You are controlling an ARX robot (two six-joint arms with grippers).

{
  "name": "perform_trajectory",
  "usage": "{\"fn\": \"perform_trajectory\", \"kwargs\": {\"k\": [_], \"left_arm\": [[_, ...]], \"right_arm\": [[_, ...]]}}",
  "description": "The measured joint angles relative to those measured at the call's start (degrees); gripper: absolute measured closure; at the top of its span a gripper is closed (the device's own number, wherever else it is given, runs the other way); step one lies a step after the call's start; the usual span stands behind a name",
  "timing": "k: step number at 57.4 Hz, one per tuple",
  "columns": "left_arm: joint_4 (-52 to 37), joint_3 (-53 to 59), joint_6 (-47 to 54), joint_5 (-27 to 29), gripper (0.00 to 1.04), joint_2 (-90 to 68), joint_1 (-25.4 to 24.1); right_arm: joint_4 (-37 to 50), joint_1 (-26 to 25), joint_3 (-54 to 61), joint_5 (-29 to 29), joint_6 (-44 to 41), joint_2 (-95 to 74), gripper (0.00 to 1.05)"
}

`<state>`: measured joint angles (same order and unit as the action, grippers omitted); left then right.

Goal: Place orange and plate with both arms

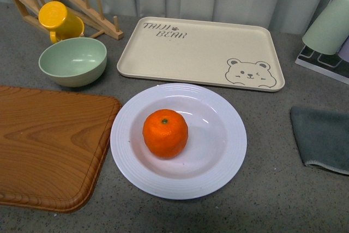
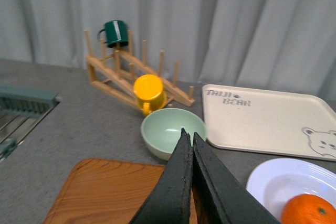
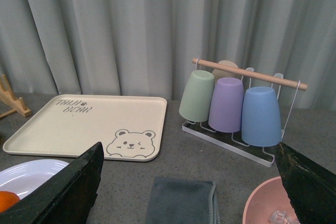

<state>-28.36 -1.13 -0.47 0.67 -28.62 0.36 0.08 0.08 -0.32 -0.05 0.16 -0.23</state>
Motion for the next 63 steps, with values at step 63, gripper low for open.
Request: {"fn": "perform_trajectory", "kwargs": {"k": [63], "left_arm": [[28.24, 0.0, 0.07, -0.66, 1.01, 28.33, -0.22]], "right_arm": [[0.0, 0.0, 0.0, -0.02, 0.0, 0.0, 0.09]]}}
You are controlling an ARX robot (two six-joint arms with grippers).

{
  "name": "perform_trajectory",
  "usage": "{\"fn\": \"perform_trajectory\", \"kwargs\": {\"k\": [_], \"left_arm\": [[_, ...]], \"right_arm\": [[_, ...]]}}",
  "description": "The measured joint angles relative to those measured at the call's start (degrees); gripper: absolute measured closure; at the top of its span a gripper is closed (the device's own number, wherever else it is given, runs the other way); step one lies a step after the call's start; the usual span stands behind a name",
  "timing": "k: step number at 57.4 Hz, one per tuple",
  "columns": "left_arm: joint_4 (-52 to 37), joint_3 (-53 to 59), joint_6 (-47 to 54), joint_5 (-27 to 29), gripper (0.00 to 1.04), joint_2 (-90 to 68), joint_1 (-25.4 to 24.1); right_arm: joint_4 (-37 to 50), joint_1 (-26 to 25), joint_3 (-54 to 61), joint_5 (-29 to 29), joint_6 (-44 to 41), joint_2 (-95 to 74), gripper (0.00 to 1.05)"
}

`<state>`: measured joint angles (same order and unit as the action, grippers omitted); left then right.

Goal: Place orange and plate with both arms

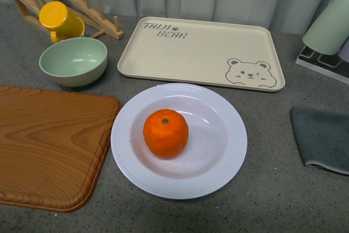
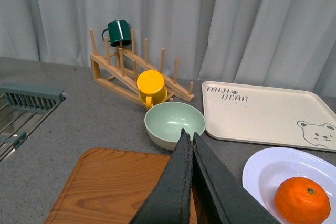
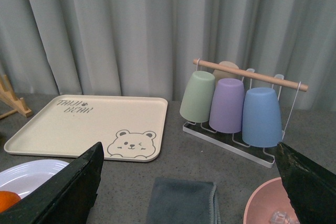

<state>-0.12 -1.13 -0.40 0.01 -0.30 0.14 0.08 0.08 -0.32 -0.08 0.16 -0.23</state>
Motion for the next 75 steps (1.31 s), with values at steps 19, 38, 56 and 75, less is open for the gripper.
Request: {"fn": "perform_trajectory", "kwargs": {"k": [19, 38, 56, 75], "left_arm": [[0.09, 0.0, -0.02, 0.0, 0.65, 0.07, 0.0], [0.09, 0.0, 0.13, 0.0, 0.07, 0.07, 0.0], [0.09, 0.0, 0.13, 0.02, 0.07, 0.07, 0.0], [0.09, 0.0, 0.13, 0.02, 0.07, 0.07, 0.0]], "right_arm": [[10.54, 4.81, -1.16, -5.16, -9.99, -17.75, 0.09], [22.47, 10.78, -22.03, -14.51, 3.98, -86.62, 0.09], [15.3, 11.63, -35.98, -26.8, 16.31, -107.8, 0.09], [15.21, 12.24, -44.57, -35.93, 30.84, -118.38, 0.09]]}}
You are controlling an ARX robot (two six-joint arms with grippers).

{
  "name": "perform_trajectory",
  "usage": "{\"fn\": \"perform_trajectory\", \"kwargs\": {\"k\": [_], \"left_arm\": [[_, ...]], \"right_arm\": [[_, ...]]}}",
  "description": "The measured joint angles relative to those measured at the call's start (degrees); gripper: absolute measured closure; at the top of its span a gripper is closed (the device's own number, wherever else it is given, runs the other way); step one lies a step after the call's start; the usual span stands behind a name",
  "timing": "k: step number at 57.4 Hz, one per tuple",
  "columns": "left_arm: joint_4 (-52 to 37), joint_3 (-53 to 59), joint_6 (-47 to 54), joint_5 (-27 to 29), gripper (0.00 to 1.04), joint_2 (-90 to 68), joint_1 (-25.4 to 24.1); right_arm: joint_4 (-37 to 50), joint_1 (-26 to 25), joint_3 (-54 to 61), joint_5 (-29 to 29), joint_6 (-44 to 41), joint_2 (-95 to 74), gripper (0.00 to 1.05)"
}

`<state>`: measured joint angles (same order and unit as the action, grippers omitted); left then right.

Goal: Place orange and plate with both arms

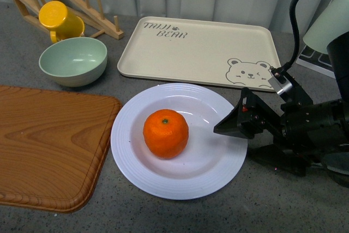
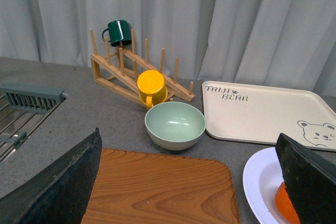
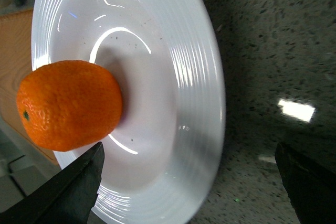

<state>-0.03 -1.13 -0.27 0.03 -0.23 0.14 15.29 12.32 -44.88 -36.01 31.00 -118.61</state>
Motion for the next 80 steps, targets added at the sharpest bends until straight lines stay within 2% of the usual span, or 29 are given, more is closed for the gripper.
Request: {"fn": "perform_trajectory", "kwargs": {"k": [8, 25, 45, 55, 63, 80], "left_arm": [[0.0, -0.02, 0.0, 0.0, 0.07, 0.0, 0.0], [0.0, 0.0, 0.0, -0.02, 0.07, 0.0, 0.0], [0.0, -0.02, 0.0, 0.0, 0.07, 0.0, 0.0], [0.0, 0.0, 0.0, 0.0, 0.07, 0.0, 0.0], [0.0, 0.0, 0.02, -0.02, 0.07, 0.0, 0.0], [0.0, -0.02, 0.0, 0.0, 0.07, 0.0, 0.0]], "right_arm": [[0.26, 0.46, -2.05, -3.78, 6.16, -2.32, 0.09], [1.01, 0.66, -4.46, -4.85, 11.34, -4.92, 0.1], [-1.05, 0.74, -4.9, -2.4, 11.02, -5.92, 0.67], [-1.92, 0.66, -4.9, -2.86, 9.99, -5.97, 0.92], [-1.9, 0.68, -5.75, -5.22, 9.09, -5.11, 1.01], [1.73, 0.74, -4.44, -6.6, 10.86, -4.59, 1.01]]}}
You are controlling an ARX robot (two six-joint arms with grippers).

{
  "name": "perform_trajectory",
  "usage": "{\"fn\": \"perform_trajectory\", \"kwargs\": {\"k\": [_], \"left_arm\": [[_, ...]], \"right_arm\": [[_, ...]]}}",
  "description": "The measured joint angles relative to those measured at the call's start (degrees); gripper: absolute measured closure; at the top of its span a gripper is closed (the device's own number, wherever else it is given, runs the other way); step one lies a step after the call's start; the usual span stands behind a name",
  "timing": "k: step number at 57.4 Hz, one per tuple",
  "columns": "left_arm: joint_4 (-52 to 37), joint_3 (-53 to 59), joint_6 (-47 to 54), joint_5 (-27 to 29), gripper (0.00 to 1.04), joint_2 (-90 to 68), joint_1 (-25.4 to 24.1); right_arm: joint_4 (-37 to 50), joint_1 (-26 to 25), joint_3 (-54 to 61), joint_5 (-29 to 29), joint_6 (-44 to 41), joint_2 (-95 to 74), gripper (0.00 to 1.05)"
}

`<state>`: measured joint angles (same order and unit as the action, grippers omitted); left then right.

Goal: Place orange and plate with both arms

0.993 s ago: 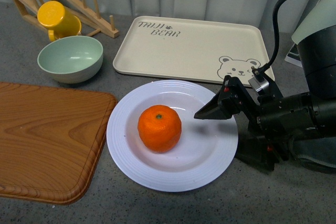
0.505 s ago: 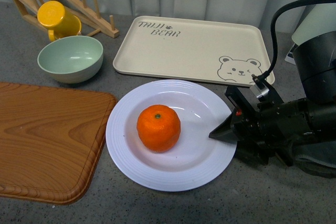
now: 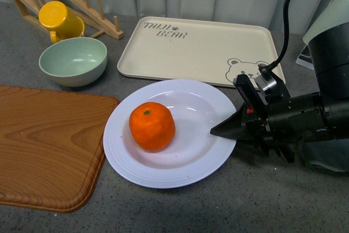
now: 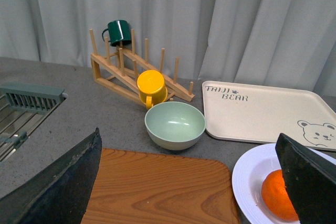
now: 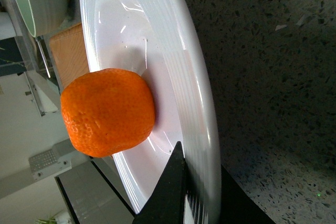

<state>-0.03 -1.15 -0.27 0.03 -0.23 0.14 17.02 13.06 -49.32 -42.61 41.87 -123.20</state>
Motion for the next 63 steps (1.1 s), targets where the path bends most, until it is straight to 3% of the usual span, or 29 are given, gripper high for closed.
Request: {"fn": "perform_trajectory", "kwargs": {"k": [22, 27, 39, 63], "left_arm": [[0.0, 0.02, 0.0, -0.02, 0.07, 0.0, 0.0], [0.0, 0.02, 0.0, 0.0, 0.07, 0.0, 0.0], [0.0, 0.0, 0.02, -0.02, 0.07, 0.0, 0.0], [0.0, 0.02, 0.0, -0.02, 0.07, 0.0, 0.0]], "right_arm": [[21.03, 0.5, 3.06, -2.05, 14.21, 2.54, 1.01], [24.35, 0.59, 1.88, 0.17, 16.83, 1.49, 1.01], [30.42, 1.33, -4.13, 12.37, 24.85, -4.33, 1.01], [31.78, 5.7, -15.32, 19.37, 33.62, -13.27, 1.01]]}}
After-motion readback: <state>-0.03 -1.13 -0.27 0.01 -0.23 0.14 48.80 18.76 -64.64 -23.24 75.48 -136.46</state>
